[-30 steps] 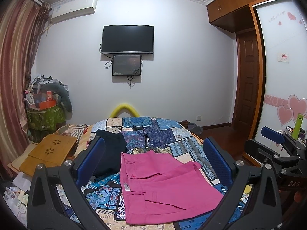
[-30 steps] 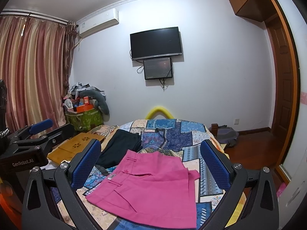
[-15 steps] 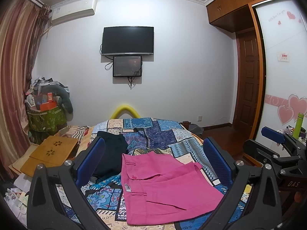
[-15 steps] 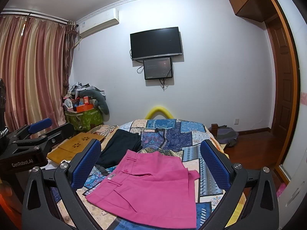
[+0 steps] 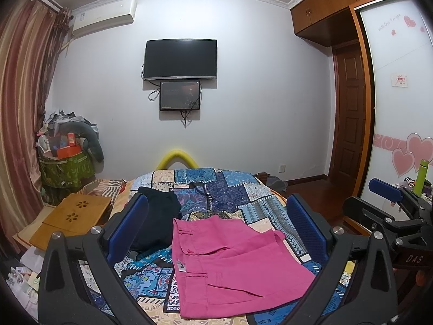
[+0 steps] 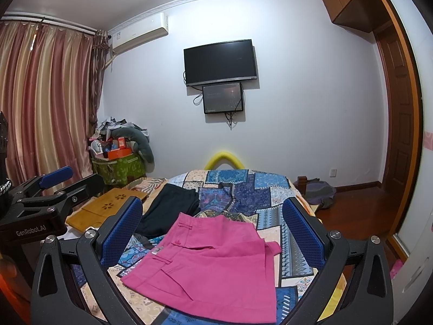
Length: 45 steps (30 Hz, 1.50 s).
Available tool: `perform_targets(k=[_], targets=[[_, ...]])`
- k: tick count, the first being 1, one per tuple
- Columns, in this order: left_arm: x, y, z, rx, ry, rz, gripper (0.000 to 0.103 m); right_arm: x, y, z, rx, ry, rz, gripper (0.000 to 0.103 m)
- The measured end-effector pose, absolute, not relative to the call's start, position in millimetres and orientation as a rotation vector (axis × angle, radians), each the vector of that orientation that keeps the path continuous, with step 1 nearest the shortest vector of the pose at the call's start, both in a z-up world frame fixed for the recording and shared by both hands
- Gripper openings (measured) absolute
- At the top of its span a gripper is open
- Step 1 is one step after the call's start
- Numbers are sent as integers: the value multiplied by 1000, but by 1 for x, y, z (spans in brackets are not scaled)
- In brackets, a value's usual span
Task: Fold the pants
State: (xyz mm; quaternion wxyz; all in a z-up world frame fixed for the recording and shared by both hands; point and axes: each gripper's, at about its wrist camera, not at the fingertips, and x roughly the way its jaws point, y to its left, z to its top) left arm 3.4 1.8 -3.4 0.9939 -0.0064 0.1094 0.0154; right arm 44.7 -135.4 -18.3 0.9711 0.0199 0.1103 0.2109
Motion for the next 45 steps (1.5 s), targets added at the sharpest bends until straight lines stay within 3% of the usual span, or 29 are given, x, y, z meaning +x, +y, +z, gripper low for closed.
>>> perform_targets(k=[18, 27, 45], targets=[[2, -1, -4, -1, 220, 38, 103, 47, -136, -18, 39, 233, 423, 103], [42, 8, -23, -7, 312, 50, 103, 75, -136, -37, 41, 293, 408, 103], [187, 72, -128, -103, 667, 77, 103, 195, -171, -144, 100, 698, 411, 102]])
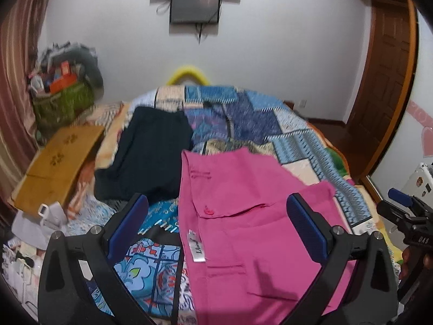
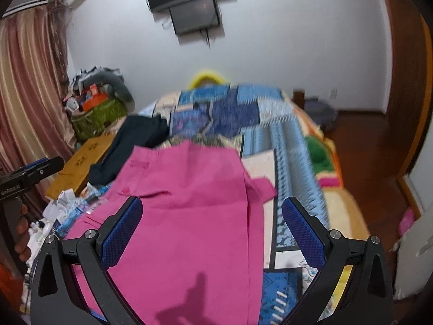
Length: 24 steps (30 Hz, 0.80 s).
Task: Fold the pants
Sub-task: 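Lower both tools to the pink trousers' waistband and leg hem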
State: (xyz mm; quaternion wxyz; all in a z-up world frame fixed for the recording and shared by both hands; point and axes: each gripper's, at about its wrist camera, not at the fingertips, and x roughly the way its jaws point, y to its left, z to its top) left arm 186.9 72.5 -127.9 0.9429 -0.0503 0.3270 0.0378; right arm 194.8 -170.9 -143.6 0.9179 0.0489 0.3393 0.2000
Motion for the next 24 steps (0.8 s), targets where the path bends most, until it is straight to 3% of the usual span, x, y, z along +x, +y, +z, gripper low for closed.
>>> perform_targets(k=[8, 15, 20, 24], targets=[[239, 104, -183, -43, 836, 131, 103, 241, -179, -178, 95, 851, 435, 102], [264, 118, -219, -59, 981, 73, 100, 274, -179, -196, 69, 928, 456, 84], [277, 113, -237, -71, 1103, -10, 66, 292, -175, -204, 75, 962, 474, 72], [278, 106, -235, -57, 1106, -42, 55, 296, -167, -205, 57, 962, 508, 58]])
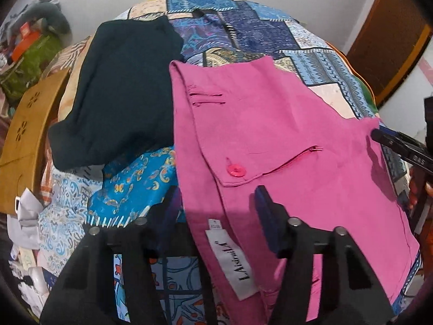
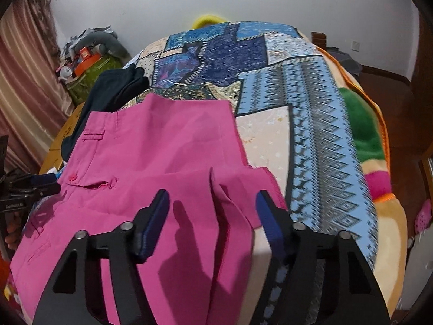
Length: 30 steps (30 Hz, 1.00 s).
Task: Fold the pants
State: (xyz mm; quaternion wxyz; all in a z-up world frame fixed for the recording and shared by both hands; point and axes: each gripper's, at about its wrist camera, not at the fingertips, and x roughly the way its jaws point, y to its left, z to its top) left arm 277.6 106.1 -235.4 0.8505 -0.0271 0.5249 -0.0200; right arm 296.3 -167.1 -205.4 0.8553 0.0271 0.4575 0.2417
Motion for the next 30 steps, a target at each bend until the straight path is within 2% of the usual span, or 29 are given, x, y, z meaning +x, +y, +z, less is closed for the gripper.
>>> perform_targets(k=[5, 11, 13, 15, 16, 21, 24, 30], targets=[[279, 100, -231, -75, 1118, -113, 55, 305, -165, -207, 32, 965, 533, 47], [293, 110, -254, -156, 1240, -149, 54, 313, -161, -217, 26, 1008, 535, 45], [295, 110, -253, -167, 1243, -189, 54, 314, -161, -218, 28, 1014, 540, 37], [299, 109, -254, -180, 1258, -212, 54, 313, -160, -219, 37, 1021, 544, 15], [299, 109, -253, -181, 1261, -216, 52, 313, -159, -221, 46, 1031, 546, 11], [306, 110, -254, -156, 1276, -145, 15, 305, -152, -221, -4, 1017, 543, 5], [302, 114, -255, -144, 1267, -154, 10, 298, -153, -216, -40, 980, 529, 4], [289, 110, -253, -24, 1226, -90, 10, 288, -151, -217, -80, 972, 513, 3]])
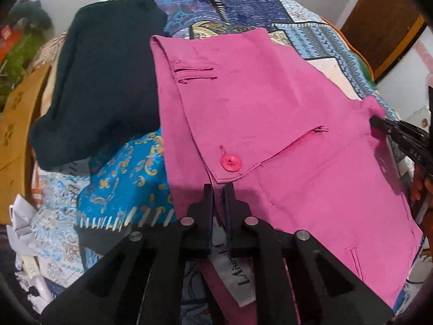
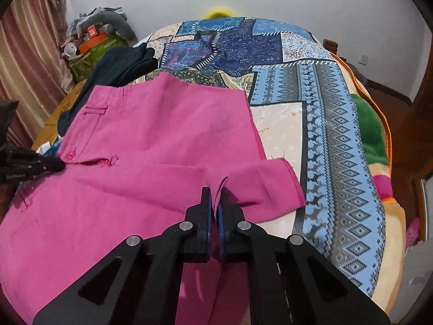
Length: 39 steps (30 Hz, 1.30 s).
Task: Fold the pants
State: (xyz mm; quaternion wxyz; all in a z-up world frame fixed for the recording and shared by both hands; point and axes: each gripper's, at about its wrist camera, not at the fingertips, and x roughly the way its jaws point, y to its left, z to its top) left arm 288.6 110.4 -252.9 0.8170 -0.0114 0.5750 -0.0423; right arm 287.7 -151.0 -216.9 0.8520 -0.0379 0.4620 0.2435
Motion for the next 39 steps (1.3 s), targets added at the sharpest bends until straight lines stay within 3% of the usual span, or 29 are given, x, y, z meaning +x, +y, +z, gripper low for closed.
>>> perform_targets(k=[7, 15, 18, 19, 20, 22, 24, 26, 39], targets=[[289, 112, -255, -15, 1228, -79, 11, 298, -153, -236, -50, 1072, 489, 3], [290, 120, -240, -113, 1264, -102, 13, 279, -164, -219, -28, 1033, 490, 5], [290, 121, -231, -128, 1239, -103, 25, 272, -172, -207, 6, 1001, 478, 7], [292, 122, -228, -126, 1231, -97, 34, 272, -173, -203, 9, 994, 476, 8], [295, 123, -226, -124, 1226, -91, 43, 272, -174, -199, 13, 985, 474, 10], [302, 124, -222, -131, 1212, -94, 48, 274, -179, -189, 28, 961, 468, 20], [311, 126, -222, -148, 1214, -91, 48, 278, -183, -179, 35, 924, 447, 35], [321, 128, -227, -183, 1229, -93, 48, 283, -186, -175, 30, 899, 424, 40], [345, 128, -264, -300, 1327, -137, 48, 323, -191, -231, 106, 1059, 403, 42]])
